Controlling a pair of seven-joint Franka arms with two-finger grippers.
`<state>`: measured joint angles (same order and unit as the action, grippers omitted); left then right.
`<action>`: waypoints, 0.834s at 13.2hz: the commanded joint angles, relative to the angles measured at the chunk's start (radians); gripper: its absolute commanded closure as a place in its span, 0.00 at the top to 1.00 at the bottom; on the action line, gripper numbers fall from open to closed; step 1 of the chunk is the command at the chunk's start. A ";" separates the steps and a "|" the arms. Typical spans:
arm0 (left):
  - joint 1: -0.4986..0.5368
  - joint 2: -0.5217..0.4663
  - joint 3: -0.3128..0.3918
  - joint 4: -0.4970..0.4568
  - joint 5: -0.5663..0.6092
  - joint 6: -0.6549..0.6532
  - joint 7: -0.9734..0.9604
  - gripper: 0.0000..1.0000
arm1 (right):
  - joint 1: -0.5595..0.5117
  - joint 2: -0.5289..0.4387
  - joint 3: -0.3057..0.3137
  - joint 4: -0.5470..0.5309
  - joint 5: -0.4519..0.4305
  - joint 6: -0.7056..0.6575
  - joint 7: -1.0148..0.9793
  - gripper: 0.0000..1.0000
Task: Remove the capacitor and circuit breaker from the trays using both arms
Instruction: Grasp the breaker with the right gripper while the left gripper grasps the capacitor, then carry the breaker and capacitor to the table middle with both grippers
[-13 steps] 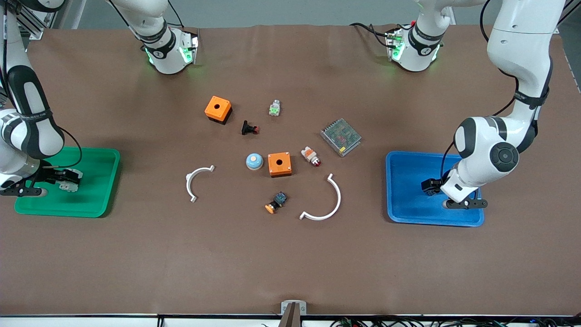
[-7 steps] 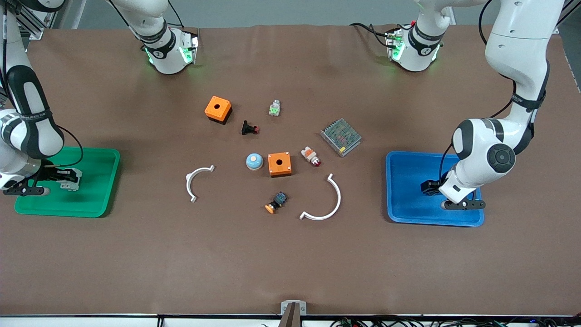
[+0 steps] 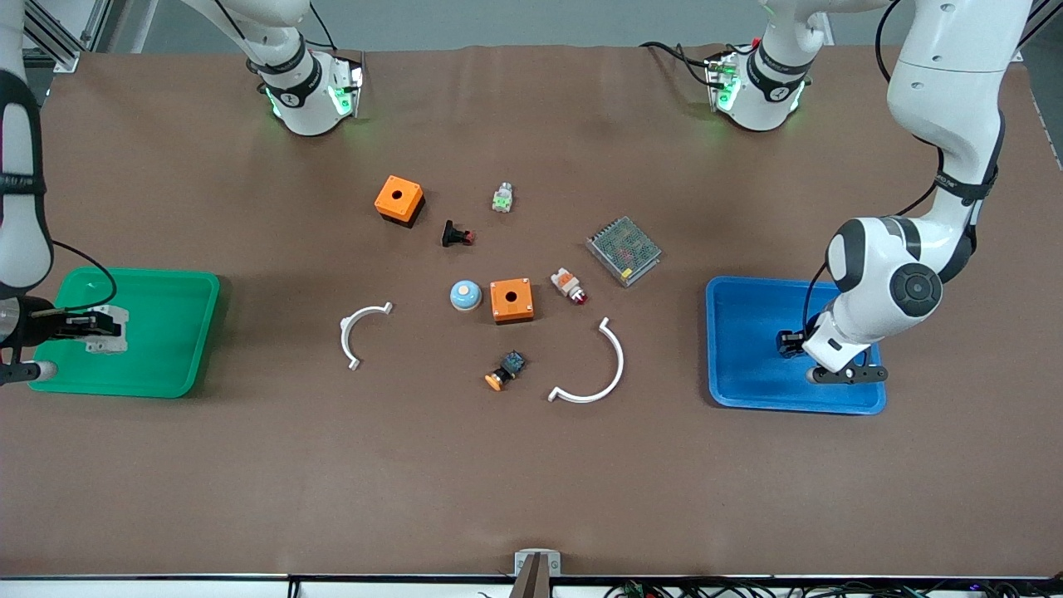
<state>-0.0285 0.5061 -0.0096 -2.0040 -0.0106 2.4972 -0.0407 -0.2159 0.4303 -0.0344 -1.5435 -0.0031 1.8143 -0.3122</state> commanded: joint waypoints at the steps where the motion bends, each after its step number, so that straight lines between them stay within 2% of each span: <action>1: -0.004 0.005 -0.001 0.005 0.020 0.009 -0.025 0.29 | 0.140 -0.045 -0.009 -0.018 0.006 -0.044 0.195 0.03; 4: -0.007 0.003 -0.001 0.005 0.020 0.008 -0.028 0.21 | 0.280 -0.042 -0.005 -0.038 0.053 -0.035 0.278 0.03; 5: -0.007 0.002 -0.001 0.005 0.020 0.006 -0.045 0.20 | 0.317 -0.039 -0.005 -0.058 0.092 -0.012 0.323 0.03; 7: -0.017 -0.010 -0.001 0.004 0.020 -0.001 -0.059 0.20 | 0.413 -0.038 -0.005 -0.116 0.103 0.086 0.465 0.03; 11: -0.120 -0.119 -0.016 0.016 0.020 -0.219 -0.198 0.20 | 0.567 0.011 -0.005 -0.173 0.103 0.269 0.691 0.03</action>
<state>-0.0836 0.4645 -0.0200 -1.9818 -0.0106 2.3719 -0.1445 0.3046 0.4235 -0.0265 -1.6986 0.0872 2.0367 0.3116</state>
